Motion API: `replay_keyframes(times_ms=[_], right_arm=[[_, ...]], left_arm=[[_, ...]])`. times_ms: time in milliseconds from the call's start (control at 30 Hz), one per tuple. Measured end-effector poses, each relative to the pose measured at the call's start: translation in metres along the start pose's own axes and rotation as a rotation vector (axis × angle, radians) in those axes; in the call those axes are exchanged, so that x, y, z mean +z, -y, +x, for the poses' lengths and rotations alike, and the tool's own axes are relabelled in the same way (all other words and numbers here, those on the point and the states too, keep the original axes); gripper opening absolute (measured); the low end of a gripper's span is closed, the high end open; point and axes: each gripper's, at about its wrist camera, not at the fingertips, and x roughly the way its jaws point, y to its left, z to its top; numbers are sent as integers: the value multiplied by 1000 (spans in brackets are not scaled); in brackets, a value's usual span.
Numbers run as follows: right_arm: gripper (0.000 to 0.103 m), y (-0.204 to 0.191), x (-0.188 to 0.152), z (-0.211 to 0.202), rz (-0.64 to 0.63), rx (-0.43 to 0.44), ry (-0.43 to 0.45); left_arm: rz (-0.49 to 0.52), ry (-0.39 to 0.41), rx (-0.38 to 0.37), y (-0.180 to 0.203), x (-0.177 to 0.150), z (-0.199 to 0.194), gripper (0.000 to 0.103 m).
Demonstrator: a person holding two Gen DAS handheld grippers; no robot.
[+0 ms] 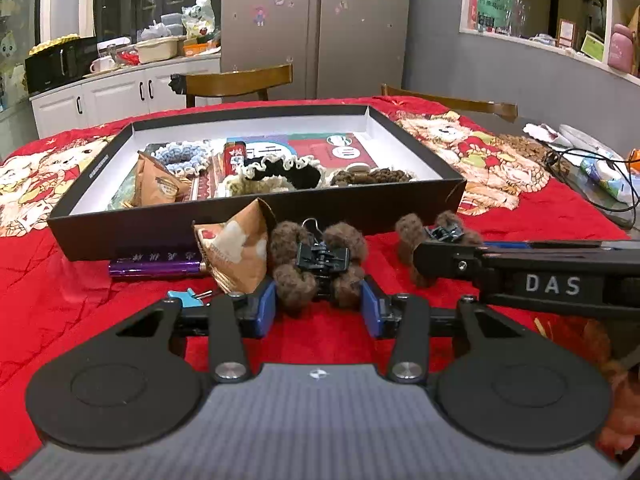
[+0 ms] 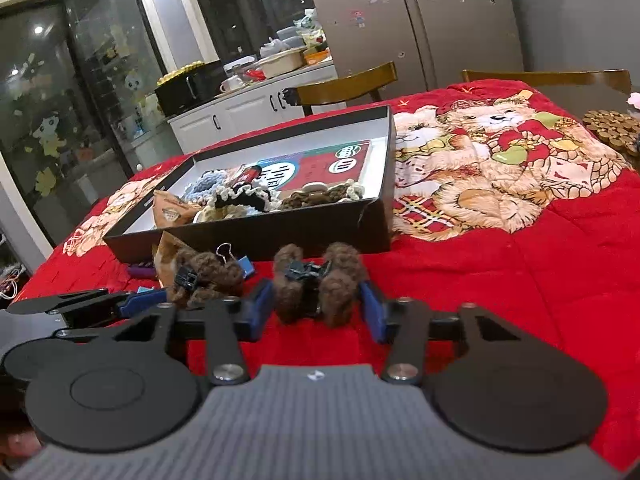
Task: Organize objects
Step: 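Move both tools to brown pom-pom hair clips beside the box, then grasp pom-pom clip with left tool while right grasps another pom-pom clip, lift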
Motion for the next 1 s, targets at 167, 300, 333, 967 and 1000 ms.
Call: replay_keyframes(times_ms=[167, 300, 333, 967, 1000], right_arm=[[39, 0, 0, -2, 1, 2, 9], [36, -1, 0, -3, 1, -1, 17], [36, 0, 0, -4, 1, -2, 19], [65, 7, 6, 10, 49, 23, -7], [67, 5, 7, 12, 43, 17, -7]], left_arm=[[7, 15, 5, 1, -1, -3, 49], [2, 8, 4, 2, -1, -3, 49], [1, 7, 4, 2, -1, -3, 49], [16, -5, 26, 3, -2, 0, 49], [17, -5, 27, 4, -2, 0, 49]])
